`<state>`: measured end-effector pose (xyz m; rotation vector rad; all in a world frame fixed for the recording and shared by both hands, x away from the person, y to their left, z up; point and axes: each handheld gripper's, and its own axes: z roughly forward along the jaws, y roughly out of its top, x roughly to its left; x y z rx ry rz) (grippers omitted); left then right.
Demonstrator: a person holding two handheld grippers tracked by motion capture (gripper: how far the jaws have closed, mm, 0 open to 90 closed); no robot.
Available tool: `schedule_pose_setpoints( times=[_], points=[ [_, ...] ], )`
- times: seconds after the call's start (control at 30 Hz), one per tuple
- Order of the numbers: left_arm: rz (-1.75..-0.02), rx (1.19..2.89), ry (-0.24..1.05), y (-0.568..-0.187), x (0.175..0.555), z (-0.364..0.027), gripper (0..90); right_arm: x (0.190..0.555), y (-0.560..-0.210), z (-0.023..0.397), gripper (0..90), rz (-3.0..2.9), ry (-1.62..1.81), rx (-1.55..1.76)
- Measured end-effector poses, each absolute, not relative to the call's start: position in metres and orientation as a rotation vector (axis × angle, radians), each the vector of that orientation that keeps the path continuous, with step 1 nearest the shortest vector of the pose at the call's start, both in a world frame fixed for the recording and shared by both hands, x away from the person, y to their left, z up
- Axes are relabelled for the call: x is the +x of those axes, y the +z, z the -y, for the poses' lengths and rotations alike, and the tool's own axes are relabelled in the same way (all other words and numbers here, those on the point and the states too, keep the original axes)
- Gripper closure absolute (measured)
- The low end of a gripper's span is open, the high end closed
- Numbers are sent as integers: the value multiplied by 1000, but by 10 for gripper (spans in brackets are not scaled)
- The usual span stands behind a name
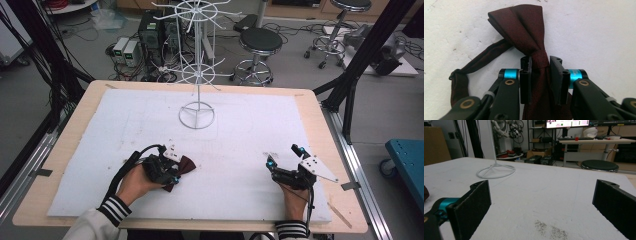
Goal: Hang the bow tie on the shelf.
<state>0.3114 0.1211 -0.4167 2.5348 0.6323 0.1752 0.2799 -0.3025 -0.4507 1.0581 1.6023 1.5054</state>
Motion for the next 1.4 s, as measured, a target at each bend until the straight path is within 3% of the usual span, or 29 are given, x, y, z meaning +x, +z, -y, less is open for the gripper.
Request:
schedule_pose_setpoints(
  times=[0.33,1.03,1.4],
  points=[
    [-618,2498,199,-412,311,-126,751,279,-451,302,12,-1606,1507,1067],
    [-671,2174,234,-379,319,-167,765,279,-451,302,12,-1605,1504,1068],
    [-700,2029,315,-355,329,-195,765,279,-451,302,12,-1605,1505,1068]
  ],
)
